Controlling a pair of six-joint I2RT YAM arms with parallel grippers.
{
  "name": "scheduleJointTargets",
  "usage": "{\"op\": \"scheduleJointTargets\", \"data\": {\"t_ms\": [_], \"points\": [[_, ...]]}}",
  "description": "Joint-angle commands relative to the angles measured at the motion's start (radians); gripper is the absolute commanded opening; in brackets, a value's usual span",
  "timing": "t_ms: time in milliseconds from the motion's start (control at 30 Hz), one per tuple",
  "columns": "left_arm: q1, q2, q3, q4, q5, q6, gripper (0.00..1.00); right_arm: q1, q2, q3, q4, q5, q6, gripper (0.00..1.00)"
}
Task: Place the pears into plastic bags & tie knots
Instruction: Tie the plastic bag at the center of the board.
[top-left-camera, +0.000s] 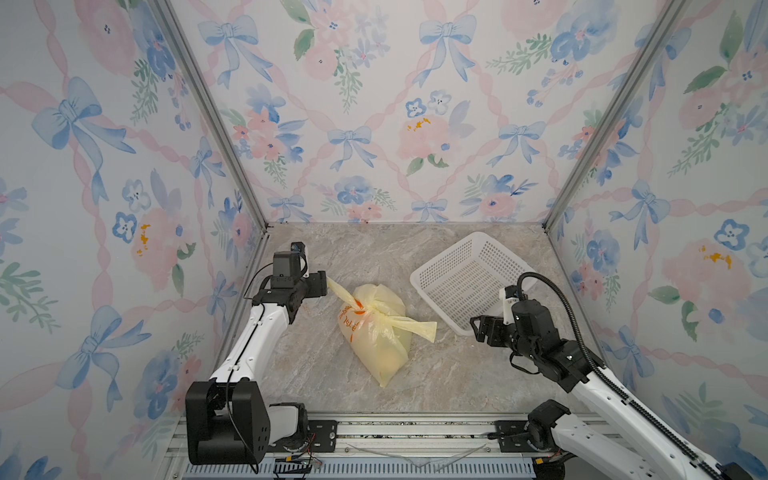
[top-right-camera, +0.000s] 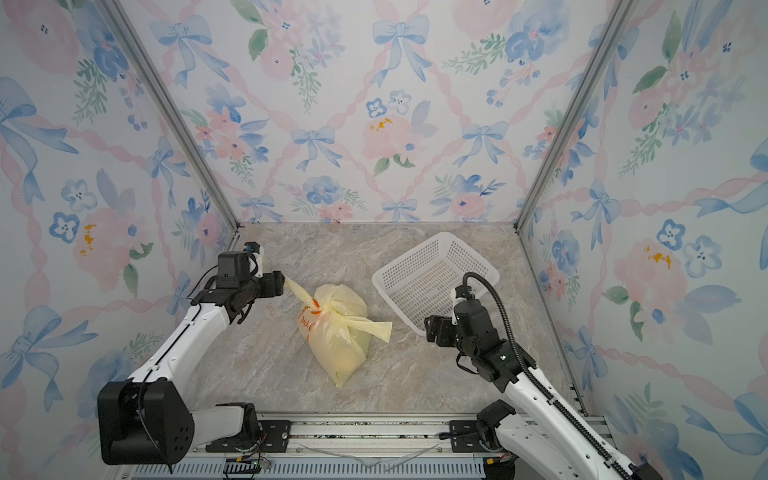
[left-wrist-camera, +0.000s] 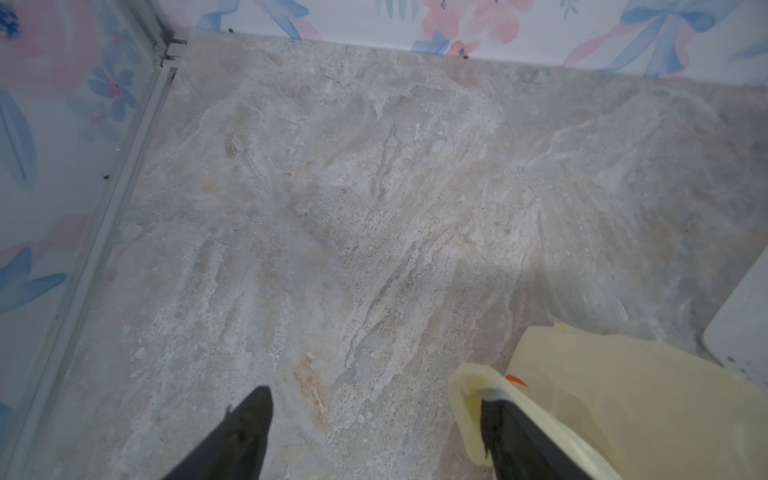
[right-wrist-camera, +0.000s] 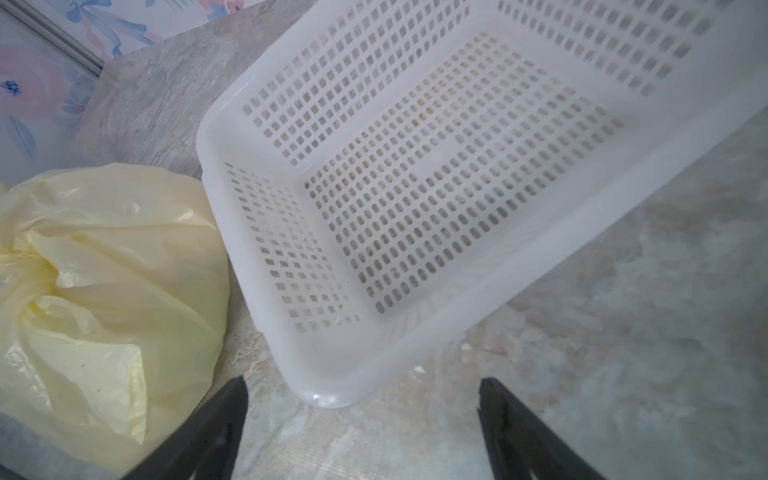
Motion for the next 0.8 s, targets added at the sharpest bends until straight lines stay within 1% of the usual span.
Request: {"op": "scheduleJointTargets", "data": {"t_ms": [0,33,100,167,267,333,367,433,533,567,600,667,700,733,767], "points": [[0.001,-0.042,-0.071,0.092,-0.142,-0.053,0.98,-0.120,0.003,0.046,-0.069,0.039,-0.074,0.96],[0.001,-0.056,-0.091,0.110,-0.167,-0.063,0.98,-0.155,0.010,0.046,-0.070,0.051,-0.086,0.96],[0.003,-0.087,-0.136,0.145,-0.227,-0.088,0.98,-0.231,0.030,0.020,-0.048,0.112,-0.101,0.96],[0.011,-0.117,-0.185,0.165,-0.266,-0.112,0.98,-0.318,0.046,-0.007,-0.020,0.136,-0.103,0.96],[0.025,-0.168,-0.236,0.185,-0.303,-0.128,0.98,-0.444,0.066,-0.069,0.064,0.143,-0.114,0.96],[0.037,-0.196,-0.255,0.187,-0.315,-0.141,0.98,-0.505,0.099,-0.115,0.135,0.145,-0.115,0.96],[0.044,-0.208,-0.256,0.184,-0.309,-0.145,0.98,-0.531,0.119,-0.139,0.168,0.148,-0.108,0.96],[0.047,-0.231,-0.221,0.147,-0.259,-0.136,0.98,-0.565,0.152,-0.180,0.245,0.123,-0.116,0.96],[0.048,-0.296,-0.177,0.126,-0.177,-0.126,0.98,-0.585,0.207,-0.174,0.289,0.118,-0.157,0.97],[0.048,-0.334,-0.179,0.155,-0.094,-0.103,0.98,-0.586,0.221,-0.177,0.311,0.125,-0.166,0.97],[0.049,-0.359,-0.185,0.195,-0.034,-0.093,0.98,-0.587,0.231,-0.185,0.343,0.123,-0.180,0.97],[0.050,-0.372,-0.170,0.203,0.020,-0.092,0.98,-0.590,0.253,-0.209,0.412,0.112,-0.209,0.97],[0.050,-0.372,-0.165,0.194,0.034,-0.087,0.97,-0.589,0.265,-0.223,0.444,0.111,-0.215,0.97],[0.050,-0.374,-0.165,0.182,0.014,-0.086,0.96,-0.589,0.278,-0.239,0.496,0.108,-0.219,0.97],[0.050,-0.377,-0.170,0.181,-0.028,-0.090,0.97,-0.589,0.293,-0.251,0.539,0.105,-0.219,0.98]]}}
